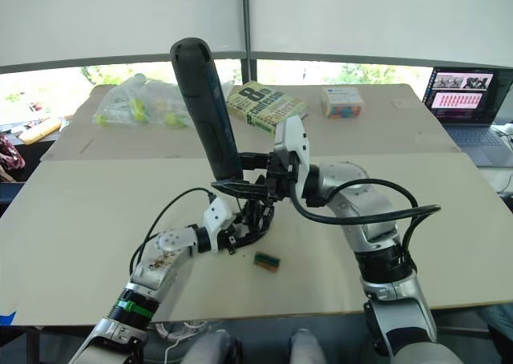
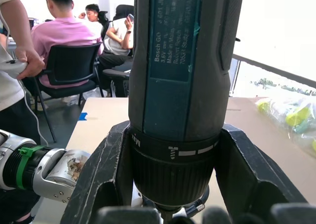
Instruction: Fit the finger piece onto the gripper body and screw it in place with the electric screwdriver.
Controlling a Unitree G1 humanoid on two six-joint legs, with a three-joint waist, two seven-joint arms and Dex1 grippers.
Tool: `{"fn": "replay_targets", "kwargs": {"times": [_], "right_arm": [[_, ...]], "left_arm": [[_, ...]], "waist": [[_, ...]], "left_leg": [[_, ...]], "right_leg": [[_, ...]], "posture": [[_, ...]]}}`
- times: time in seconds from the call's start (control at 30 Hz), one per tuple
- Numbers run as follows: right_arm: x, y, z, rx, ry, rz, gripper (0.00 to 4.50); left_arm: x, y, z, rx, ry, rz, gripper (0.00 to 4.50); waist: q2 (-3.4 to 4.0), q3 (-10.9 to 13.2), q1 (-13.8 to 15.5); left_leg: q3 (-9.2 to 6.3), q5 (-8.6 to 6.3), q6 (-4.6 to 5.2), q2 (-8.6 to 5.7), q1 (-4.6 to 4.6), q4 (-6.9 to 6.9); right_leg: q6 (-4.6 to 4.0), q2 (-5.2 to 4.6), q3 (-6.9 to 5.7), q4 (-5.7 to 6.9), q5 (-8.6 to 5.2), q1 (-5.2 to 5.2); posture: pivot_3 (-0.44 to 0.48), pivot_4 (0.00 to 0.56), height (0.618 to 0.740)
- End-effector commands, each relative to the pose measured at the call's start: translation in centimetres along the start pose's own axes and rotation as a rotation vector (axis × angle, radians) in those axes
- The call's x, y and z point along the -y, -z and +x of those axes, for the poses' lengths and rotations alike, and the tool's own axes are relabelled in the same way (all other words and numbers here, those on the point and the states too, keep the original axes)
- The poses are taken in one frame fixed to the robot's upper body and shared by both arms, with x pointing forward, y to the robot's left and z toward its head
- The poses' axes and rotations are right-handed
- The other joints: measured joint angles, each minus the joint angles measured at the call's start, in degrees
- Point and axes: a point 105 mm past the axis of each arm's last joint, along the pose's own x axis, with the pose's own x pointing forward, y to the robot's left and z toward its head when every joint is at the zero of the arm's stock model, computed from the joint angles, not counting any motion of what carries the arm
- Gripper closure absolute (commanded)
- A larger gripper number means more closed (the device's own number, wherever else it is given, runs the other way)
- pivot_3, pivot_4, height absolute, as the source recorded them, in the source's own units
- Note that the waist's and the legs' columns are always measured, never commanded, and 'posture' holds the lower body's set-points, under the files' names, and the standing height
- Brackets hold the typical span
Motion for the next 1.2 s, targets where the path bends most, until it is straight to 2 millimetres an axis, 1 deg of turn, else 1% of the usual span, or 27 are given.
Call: {"fn": "replay_targets", "kwargs": {"times": [0.03, 0.43, 0.73, 1.2], "right_arm": [[-0.29, -1.51, 0.17, 0.047, -0.010, -0.064, 2.54], [-0.27, -1.24, 0.19, 0.054, -0.003, -0.067, 2.54], [-0.23, -1.73, 0.20, 0.065, -0.011, -0.083, 2.54], [0.02, -1.30, 0.08, 0.047, 0.003, -0.102, 2.54]], "left_arm": [[0.66, 1.77, 0.07, -0.063, 0.012, -0.056, 2.24], [0.76, 1.84, -0.02, -0.069, 0.015, -0.052, 2.24], [0.80, 1.88, -0.05, -0.073, 0.018, -0.044, 2.24], [0.76, 1.86, -0.05, -0.074, 0.016, -0.042, 2.24]], "waist": [[0.00, 0.0, 0.0], [0.00, 0.0, 0.0], [0.00, 0.0, 0.0], [0.00, 0.0, 0.0]], "left_leg": [[0.00, 0.00, 0.00, 0.00, 0.00, 0.00], [0.00, 0.00, 0.00, 0.00, -0.03, 0.00], [0.00, 0.00, 0.00, 0.00, -0.04, -0.01], [0.00, 0.00, 0.00, 0.00, -0.05, -0.01]], "right_leg": [[0.00, 0.00, 0.00, 0.00, 0.00, 0.00], [0.00, -0.01, -0.01, -0.01, 0.00, -0.02], [0.00, -0.01, -0.01, -0.01, 0.00, -0.04], [0.00, -0.01, -0.01, -0.01, 0.00, -0.06]], "posture": [[0.000, 0.150, 0.740], [0.000, 0.150, 0.740], [0.000, 0.150, 0.740], [0.000, 0.150, 0.740]]}}
